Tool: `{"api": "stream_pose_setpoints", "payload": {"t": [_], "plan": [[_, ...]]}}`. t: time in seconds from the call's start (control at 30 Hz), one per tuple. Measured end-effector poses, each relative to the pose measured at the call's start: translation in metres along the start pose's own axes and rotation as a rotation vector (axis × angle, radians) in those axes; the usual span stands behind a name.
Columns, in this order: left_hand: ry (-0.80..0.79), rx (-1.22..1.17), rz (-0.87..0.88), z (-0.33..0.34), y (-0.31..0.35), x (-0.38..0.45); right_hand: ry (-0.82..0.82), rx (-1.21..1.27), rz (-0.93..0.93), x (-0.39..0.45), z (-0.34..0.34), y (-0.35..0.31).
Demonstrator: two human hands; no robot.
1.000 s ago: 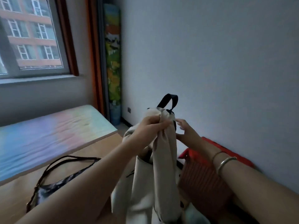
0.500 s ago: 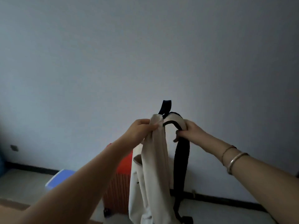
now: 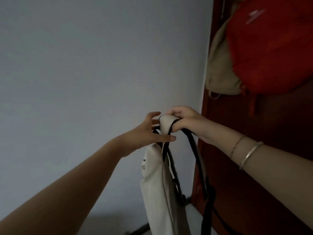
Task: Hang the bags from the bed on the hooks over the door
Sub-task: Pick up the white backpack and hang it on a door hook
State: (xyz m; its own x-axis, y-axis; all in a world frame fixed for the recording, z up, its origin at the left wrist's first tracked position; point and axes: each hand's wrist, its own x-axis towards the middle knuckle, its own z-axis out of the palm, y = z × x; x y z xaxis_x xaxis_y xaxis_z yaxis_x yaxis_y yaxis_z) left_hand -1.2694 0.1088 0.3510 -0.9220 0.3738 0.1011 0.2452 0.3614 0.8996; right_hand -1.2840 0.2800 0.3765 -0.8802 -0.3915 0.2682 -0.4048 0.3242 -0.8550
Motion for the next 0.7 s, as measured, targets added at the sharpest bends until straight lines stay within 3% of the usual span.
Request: {"api": "stream_pose_setpoints", "payload": {"t": [0.13,0.23,0.4,0.53,0.63,0.7], "plan": [[-0.140,0.094,0.174,0.029,0.030,0.108,0.144,-0.121,0.039,0.014,-0.087,0.013],[-0.205,0.002,0.265,0.054,0.055,0.186,0.250,-0.204,0.125,0.015,-0.158,0.025],[-0.348,-0.231,0.334,0.100,0.125,0.288,0.440,0.006,0.173,0.002,-0.259,0.027],[-0.402,-0.322,0.463,0.137,0.208,0.343,0.681,-0.021,0.091,-0.007,-0.331,0.014],[-0.462,-0.313,0.608,0.149,0.268,0.362,0.882,-0.181,-0.043,-0.009,-0.377,-0.007],[-0.454,-0.491,0.651,0.148,0.304,0.374,0.987,-0.304,-0.148,-0.005,-0.408,-0.026]]}}
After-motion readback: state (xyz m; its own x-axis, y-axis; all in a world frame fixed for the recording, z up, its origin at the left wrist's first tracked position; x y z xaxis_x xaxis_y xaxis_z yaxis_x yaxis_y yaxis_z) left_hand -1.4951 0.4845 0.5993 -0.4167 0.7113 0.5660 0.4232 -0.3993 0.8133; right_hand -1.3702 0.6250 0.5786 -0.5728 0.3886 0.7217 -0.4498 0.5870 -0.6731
